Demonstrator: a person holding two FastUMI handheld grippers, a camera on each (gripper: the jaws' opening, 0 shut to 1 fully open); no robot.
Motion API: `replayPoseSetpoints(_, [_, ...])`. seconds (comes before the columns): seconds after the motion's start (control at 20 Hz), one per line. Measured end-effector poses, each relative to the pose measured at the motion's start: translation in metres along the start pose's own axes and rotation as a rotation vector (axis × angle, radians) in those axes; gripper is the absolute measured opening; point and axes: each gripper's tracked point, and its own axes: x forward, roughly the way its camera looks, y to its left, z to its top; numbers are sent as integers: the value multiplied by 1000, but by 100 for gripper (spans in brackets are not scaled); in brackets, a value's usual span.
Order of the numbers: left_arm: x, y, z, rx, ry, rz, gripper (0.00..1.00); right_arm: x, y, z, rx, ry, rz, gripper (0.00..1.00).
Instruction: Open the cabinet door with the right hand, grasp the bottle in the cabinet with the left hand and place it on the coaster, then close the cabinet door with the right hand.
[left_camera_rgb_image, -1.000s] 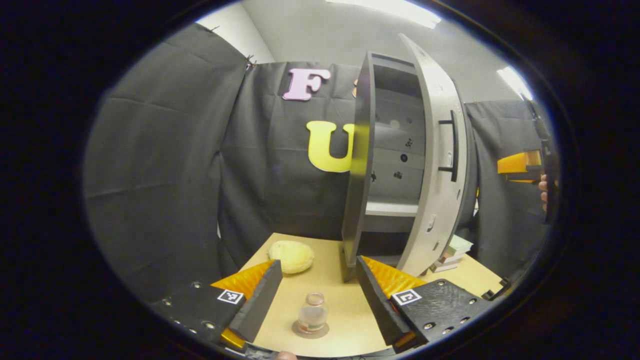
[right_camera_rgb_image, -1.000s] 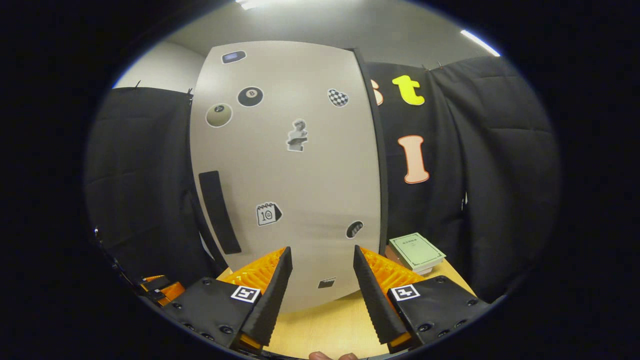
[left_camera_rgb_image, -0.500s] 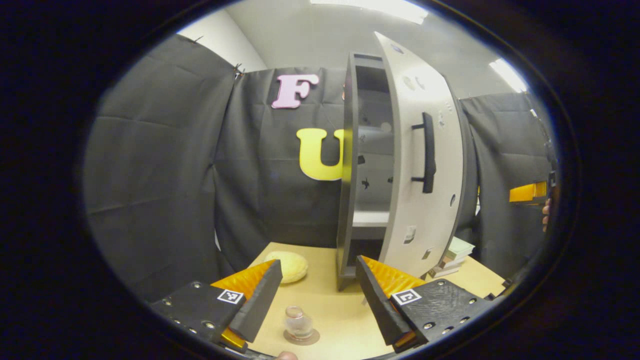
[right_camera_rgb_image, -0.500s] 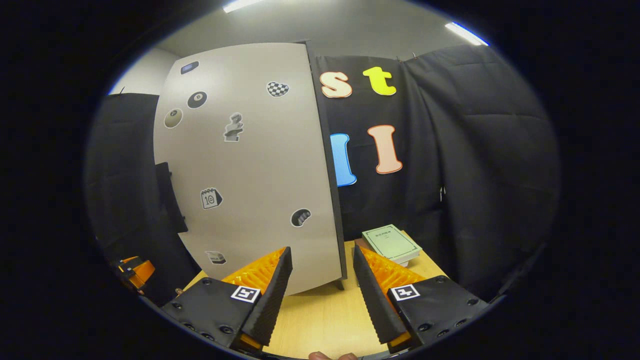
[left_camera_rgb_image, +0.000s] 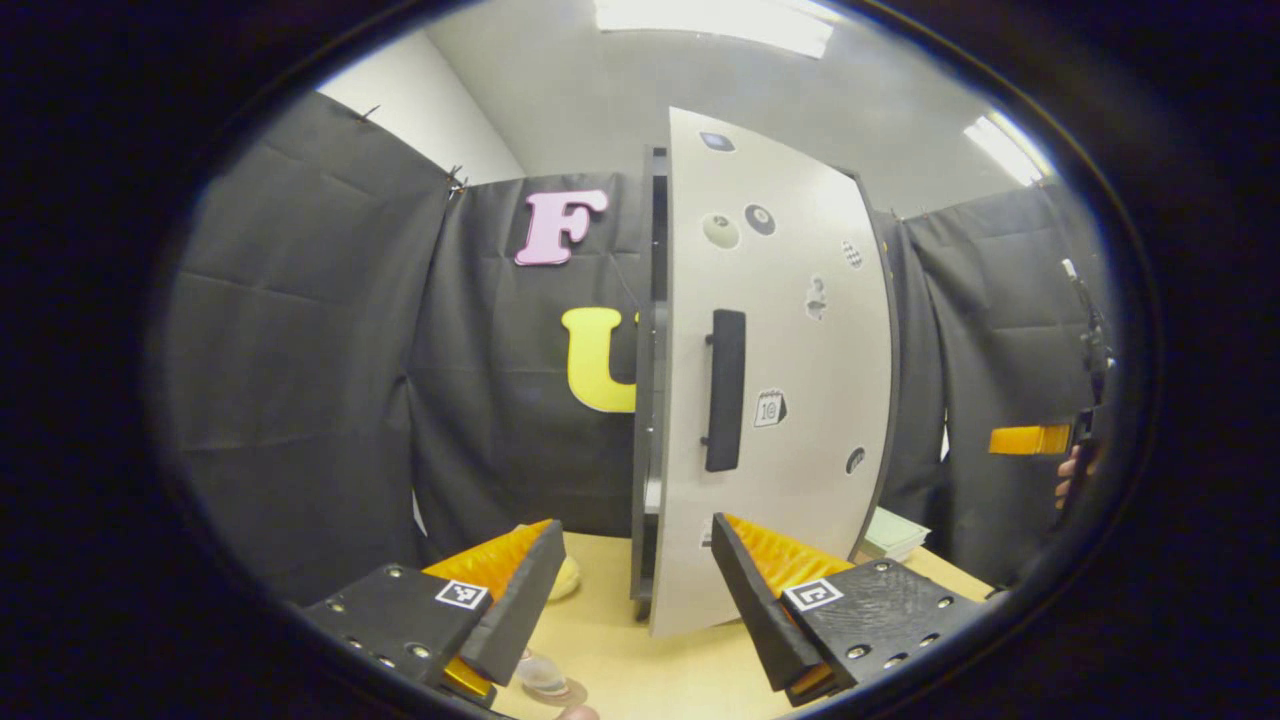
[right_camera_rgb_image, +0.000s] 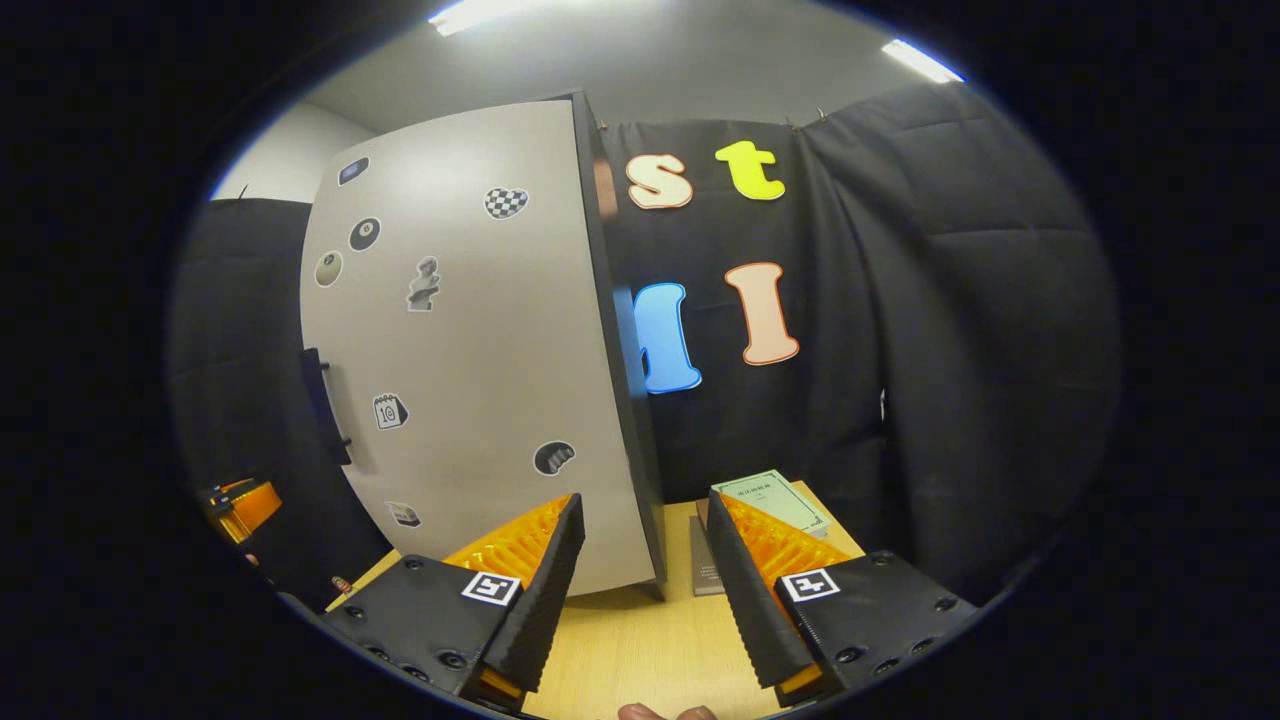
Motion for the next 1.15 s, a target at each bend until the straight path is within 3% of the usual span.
replayPoseSetpoints(0.05, [0, -2, 2, 2, -6, -5, 89, 0, -2, -1, -2, 2, -3, 80])
replayPoseSetpoints(0.1, [0, -3, 4, 7, -10, -8, 91, -1, -3, -1, -1, -1, -2, 72])
replayPoseSetpoints(0.3, [0, -7, 7, 21, -18, -17, 89, -4, -9, -1, -16, -22, -24, 72])
replayPoseSetpoints(0.65, [4, -14, 6, 27, -15, -42, 89, -15, -16, 1, -7, -69, -68, 72])
replayPoseSetpoints(0.7, [4, -14, 6, 31, -11, -43, 89, -17, -16, 1, -5, -73, -71, 80])
replayPoseSetpoints(1.15, [2, -16, 4, 32, -2, -59, 89, -23, -14, 6, -63, -88, -82, 80])
